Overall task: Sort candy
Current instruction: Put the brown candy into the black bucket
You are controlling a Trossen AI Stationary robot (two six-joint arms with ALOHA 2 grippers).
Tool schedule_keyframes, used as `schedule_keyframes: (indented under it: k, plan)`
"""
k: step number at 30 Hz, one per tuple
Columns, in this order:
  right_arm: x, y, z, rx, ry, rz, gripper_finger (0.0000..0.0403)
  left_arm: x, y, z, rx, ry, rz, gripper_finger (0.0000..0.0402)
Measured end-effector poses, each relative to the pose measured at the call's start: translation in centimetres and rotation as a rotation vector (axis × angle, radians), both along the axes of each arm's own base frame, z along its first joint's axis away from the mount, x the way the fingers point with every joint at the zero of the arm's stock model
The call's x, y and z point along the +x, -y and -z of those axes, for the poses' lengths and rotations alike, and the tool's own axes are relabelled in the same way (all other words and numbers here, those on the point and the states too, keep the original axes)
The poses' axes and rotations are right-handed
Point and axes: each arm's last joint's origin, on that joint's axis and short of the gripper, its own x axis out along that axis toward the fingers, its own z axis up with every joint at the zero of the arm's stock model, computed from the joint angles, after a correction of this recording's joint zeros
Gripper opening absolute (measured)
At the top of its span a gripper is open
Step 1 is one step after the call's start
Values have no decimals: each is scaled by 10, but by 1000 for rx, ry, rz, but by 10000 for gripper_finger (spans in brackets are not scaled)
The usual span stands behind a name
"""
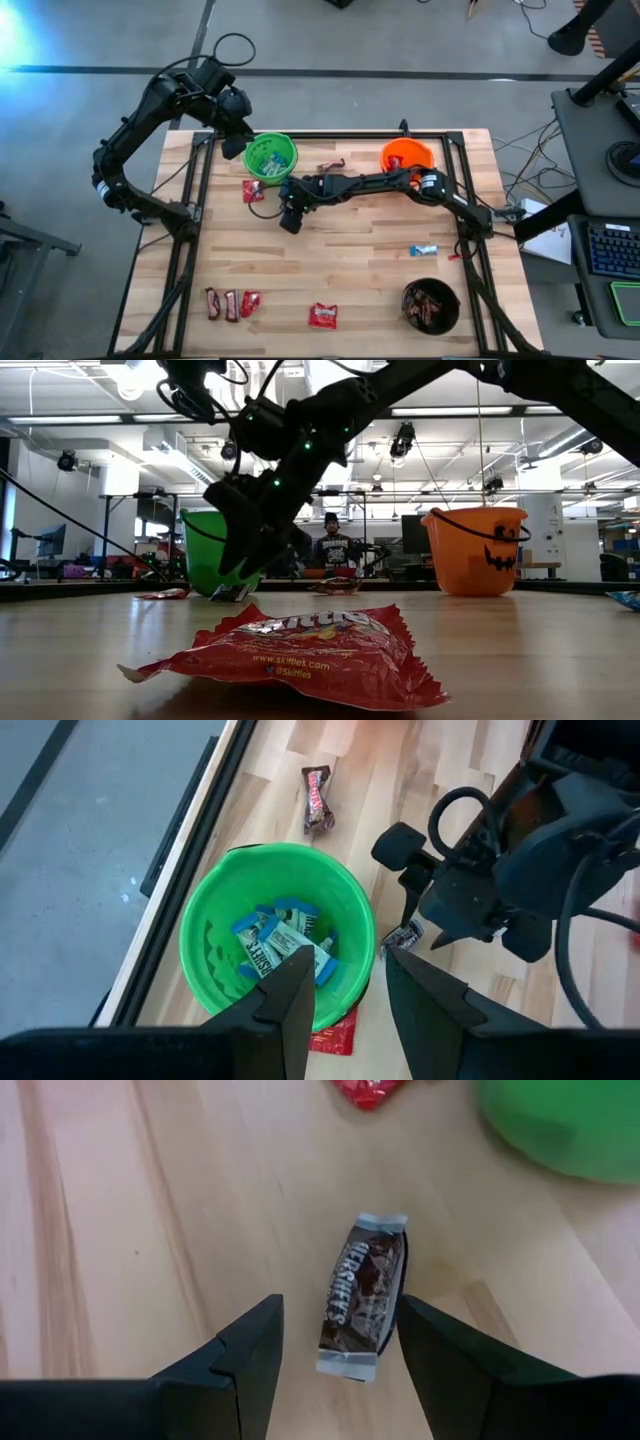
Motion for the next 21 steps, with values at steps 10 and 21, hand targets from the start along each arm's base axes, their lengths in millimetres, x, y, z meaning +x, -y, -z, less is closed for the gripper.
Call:
schedule_keyframes:
  k: [10, 21]
  plan:
    - [0, 13, 15, 33, -23, 26, 187, 0, 0, 0, -1, 0, 0, 108]
    - [0, 15, 16, 51, -9, 15, 186, 0, 0, 0, -1, 0, 0, 108]
